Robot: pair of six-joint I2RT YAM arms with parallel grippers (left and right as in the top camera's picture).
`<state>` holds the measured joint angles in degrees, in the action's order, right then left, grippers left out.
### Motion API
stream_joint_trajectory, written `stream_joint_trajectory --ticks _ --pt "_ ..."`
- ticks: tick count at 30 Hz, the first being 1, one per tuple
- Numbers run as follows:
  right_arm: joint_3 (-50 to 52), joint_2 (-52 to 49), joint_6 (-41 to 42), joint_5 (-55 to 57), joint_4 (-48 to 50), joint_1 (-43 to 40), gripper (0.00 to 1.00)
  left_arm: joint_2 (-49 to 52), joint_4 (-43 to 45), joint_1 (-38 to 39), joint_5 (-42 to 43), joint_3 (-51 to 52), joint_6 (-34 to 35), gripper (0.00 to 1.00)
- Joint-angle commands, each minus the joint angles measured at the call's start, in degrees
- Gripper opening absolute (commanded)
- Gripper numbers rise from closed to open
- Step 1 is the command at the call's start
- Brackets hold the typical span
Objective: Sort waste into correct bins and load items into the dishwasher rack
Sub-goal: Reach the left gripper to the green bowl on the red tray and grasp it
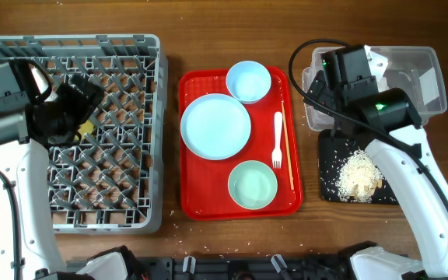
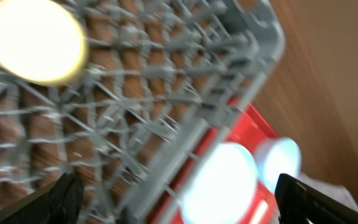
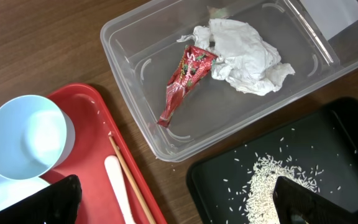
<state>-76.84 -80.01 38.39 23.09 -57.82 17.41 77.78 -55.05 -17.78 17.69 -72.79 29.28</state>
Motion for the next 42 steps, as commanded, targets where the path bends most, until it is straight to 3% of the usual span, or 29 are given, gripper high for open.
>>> stream_joint_trajectory --ticks 1,3,7,9,15,20,27,33,37,42 --pt "-1.05 0.72 0.66 -0.31 0.13 -0.13 1.00 -0.85 -0.04 4.35 9.90 0.04 -0.57 1.00" --pt "-1.05 0.72 0.66 -0.31 0.13 -0.13 1.00 -0.20 -0.09 12.04 9.88 0.04 -3.61 0.99" --pt "-1.05 0.72 0.68 -0.31 0.13 -0.13 1.00 4.39 1.92 31.17 6.78 0.04 -3.41 0.80" --pt "-1.05 0.72 0.68 -0.31 0.13 -0.13 1.00 7.23 3.48 37.97 4.13 0.04 -3.30 0.77" --pt "-1.05 0.72 0.66 -0.31 0.13 -0.13 1.00 16.50 6.27 53.59 4.11 0.04 -3.32 0.60" --pt "-1.05 0.72 0.70 -0.31 0.13 -0.13 1.00 19.54 6.45 64.67 1.57 0.04 -1.62 0.51" --pt "-1.05 0.72 0.68 -0.31 0.13 -0.13 1.00 19.87 6.56 73.99 -12.50 0.04 12.31 0.49" --pt "-1.05 0.72 0.66 -0.31 0.13 -0.13 1.00 25.94 10.56 79.73 -18.45 0.04 13.31 0.49" --pt "-1.05 0.72 0.68 -0.31 0.13 -0.13 1.00 28.52 10.73 79.82 -19.93 0.04 13.68 0.40" --pt "-1.05 0.72 0.66 -0.31 0.13 -0.13 1.00 30.56 10.73 79.91 -20.33 0.04 15.15 0.39"
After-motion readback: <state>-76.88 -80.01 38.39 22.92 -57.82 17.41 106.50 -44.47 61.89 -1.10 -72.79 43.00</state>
